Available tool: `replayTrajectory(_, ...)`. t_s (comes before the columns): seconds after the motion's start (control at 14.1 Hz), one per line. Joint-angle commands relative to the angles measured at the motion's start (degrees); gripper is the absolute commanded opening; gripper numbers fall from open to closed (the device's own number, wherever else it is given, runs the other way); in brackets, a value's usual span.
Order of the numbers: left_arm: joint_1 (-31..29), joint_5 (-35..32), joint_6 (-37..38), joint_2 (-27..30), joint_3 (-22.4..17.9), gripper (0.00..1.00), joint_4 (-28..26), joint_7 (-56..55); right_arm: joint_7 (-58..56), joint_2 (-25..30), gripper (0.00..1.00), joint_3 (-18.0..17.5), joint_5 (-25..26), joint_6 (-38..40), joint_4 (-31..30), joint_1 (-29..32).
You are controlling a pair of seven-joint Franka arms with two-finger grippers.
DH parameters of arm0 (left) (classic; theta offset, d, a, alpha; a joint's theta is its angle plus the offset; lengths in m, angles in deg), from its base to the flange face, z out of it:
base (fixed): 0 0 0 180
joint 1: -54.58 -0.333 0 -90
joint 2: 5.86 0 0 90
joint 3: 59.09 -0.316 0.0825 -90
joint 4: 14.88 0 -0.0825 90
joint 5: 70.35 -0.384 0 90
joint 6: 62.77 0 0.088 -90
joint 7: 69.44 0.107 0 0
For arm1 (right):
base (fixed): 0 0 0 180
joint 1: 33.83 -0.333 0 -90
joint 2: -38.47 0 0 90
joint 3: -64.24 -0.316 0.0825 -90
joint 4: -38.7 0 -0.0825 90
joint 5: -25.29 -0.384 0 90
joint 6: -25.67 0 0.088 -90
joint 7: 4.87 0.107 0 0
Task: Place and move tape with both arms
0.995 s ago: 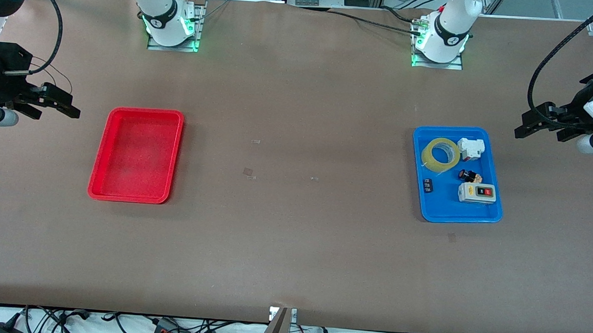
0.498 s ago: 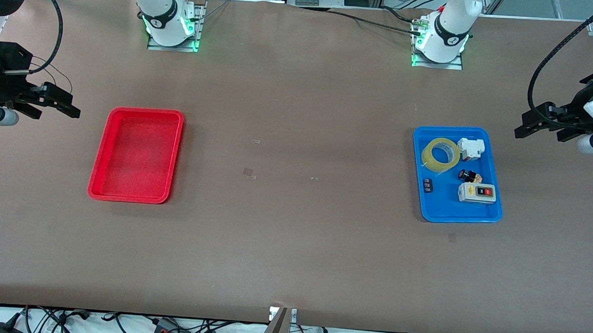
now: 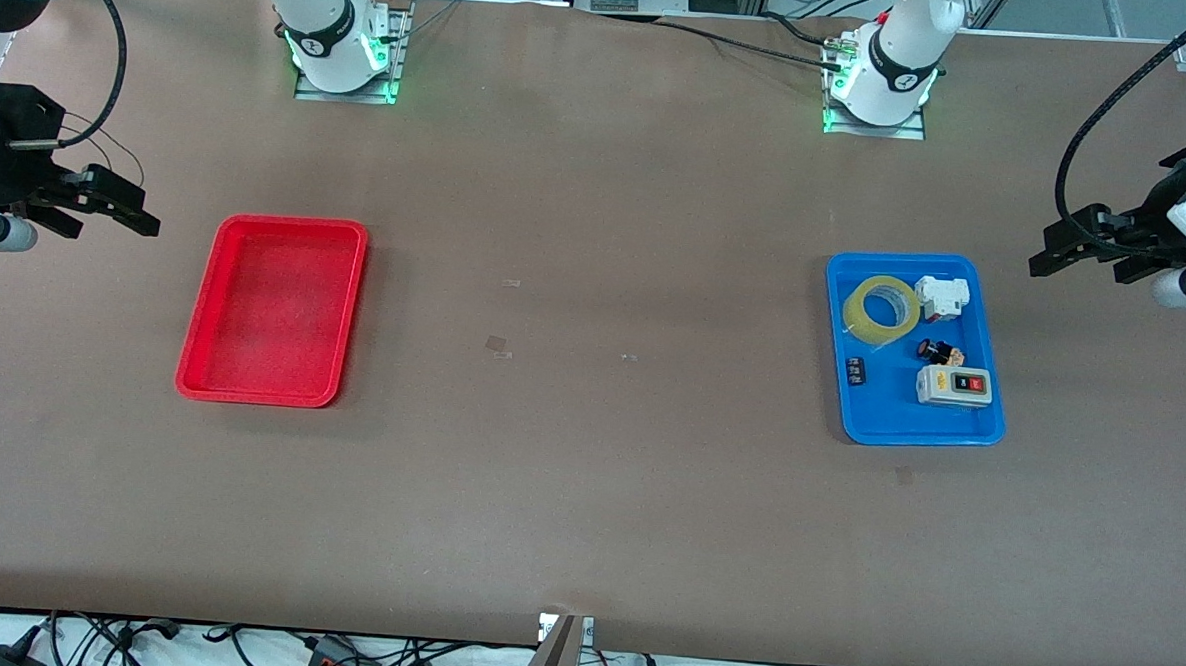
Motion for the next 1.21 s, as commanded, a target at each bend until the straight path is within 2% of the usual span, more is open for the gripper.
replayTrajectory(0.0, -0.27, 0.76, 0.79, -0.90, -0.07, 1.00, 1.89, 0.09, -0.62, 2.96, 1.00, 0.01, 0.64, -2.54, -4.17, 0.02)
replayTrajectory(0.21, -0.35, 0.58, 0.79, -0.90, -0.07, 1.00, 1.63, 0.35, -0.53, 3.49, 1.00, 0.01, 0.38, -1.24, -4.36, 0.02)
replayTrajectory(0.5, -0.36, 0.14, 0.79, -1.95, -0.07, 1.00, 1.46, 0.44, -0.80, 2.44, 1.00, -0.25, 0.46, -0.88, -1.64, -0.15)
replayTrajectory(0.78, -1.06, -0.29, 0.53, -5.64, -0.42, 1.00, 1.37, 0.44, -0.80, 2.44, 1.00, -0.43, 0.29, -0.79, -1.37, -0.15)
replayTrajectory(0.92, -1.15, -0.21, -1.22, -5.65, -0.42, 1.00, -3.17, 0.44, -1.15, 2.35, 1.00, -0.43, 0.29, -0.79, -1.37, 0.11)
replayTrajectory(1.14, -1.32, -0.21, -11.30, -3.20, -0.42, 1.00, -14.76, 0.44, -1.15, 2.17, 1.00, -0.43, 0.29, -0.97, -1.37, 0.02)
